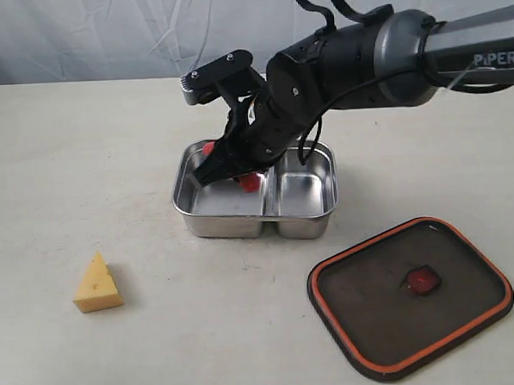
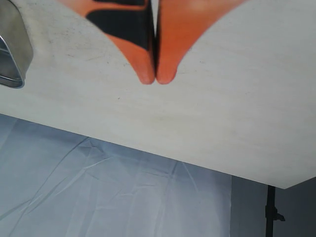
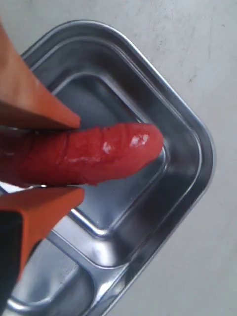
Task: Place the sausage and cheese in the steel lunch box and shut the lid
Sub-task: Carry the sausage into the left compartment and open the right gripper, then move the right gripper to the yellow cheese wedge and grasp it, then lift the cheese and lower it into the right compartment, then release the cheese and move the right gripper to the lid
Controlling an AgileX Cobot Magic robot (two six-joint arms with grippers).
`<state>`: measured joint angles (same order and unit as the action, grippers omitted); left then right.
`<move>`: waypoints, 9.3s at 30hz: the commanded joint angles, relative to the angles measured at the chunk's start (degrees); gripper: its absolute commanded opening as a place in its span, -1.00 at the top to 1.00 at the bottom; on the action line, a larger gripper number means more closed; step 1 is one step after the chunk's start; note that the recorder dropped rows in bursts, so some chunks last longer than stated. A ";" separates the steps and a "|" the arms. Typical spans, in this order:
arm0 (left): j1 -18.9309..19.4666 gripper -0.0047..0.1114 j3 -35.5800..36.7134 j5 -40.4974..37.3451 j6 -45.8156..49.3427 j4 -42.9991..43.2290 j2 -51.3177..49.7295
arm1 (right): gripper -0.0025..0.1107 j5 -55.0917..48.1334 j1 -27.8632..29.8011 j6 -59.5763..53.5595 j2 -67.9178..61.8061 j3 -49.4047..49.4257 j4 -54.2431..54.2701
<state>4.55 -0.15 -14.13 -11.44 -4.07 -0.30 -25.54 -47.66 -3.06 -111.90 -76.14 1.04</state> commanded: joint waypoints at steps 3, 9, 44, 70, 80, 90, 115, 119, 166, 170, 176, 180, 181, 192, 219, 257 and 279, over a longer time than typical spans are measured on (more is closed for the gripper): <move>-0.11 0.92 0.15 0.81 -0.01 0.38 0.30 | 0.17 1.18 0.24 0.10 -1.40 -0.19 0.89; -0.11 0.92 0.15 0.81 -0.01 0.38 0.30 | 0.00 1.00 0.33 0.62 -1.47 -0.78 3.77; -0.11 0.92 0.15 0.81 -0.01 0.38 0.30 | -0.01 -10.60 -17.73 11.15 -18.22 -23.53 12.16; -0.11 0.92 0.15 0.81 -0.01 0.38 0.30 | -0.01 -12.43 -18.44 15.91 -20.41 -27.36 9.55; -0.11 0.92 0.15 0.81 -0.01 0.38 0.30 | -0.01 -17.17 -18.60 17.72 -22.22 -30.98 6.04; -0.11 0.92 0.15 0.81 -0.01 0.38 0.30 | -0.01 -14.24 -18.60 20.84 -22.68 -31.26 6.05; -0.11 0.92 0.15 0.76 -0.01 0.38 0.30 | 0.06 -26.39 -20.34 21.25 -26.09 -33.84 2.89; -0.11 0.92 0.15 0.76 -0.01 0.38 0.30 | 0.69 -28.09 -20.34 21.25 -26.09 -33.84 2.89; -0.11 0.92 0.15 0.76 -0.01 0.38 0.30 | 0.97 -27.52 -0.42 29.96 -2.29 -15.24 -15.55; -0.11 0.92 0.15 0.76 -0.01 0.38 0.30 | 0.97 -23.51 1.36 32.24 0.03 -9.41 -15.78; -0.11 0.92 0.15 0.76 -0.01 0.38 0.30 | 0.97 -18.57 3.61 31.93 0.28 -4.79 -13.79; -0.11 0.92 0.15 0.76 -0.01 0.38 0.30 | 0.97 -17.84 3.61 31.93 0.28 -3.57 -14.41; -0.11 0.92 0.15 0.76 -0.01 0.38 0.30 | 0.97 -17.69 3.61 32.22 0.28 -3.57 -14.68; -0.11 0.92 0.15 0.76 -0.01 0.38 0.30 | 0.17 -17.93 3.61 32.22 0.28 -3.47 -14.82; -0.11 0.92 0.15 0.76 -0.01 0.38 0.30 | 0.05 -20.74 3.61 32.58 0.73 -3.47 -19.16; -0.11 0.92 0.15 0.86 -0.01 0.38 0.30 | 0.09 -25.90 3.50 18.63 24.32 15.91 -6.89; -0.11 0.92 0.15 0.86 -0.01 0.38 0.30 | 0.37 -23.05 21.37 15.40 28.33 24.05 -10.32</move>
<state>4.55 -0.15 -14.02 -11.44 -4.07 -0.30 -51.99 -29.66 18.04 -83.68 -54.28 -15.30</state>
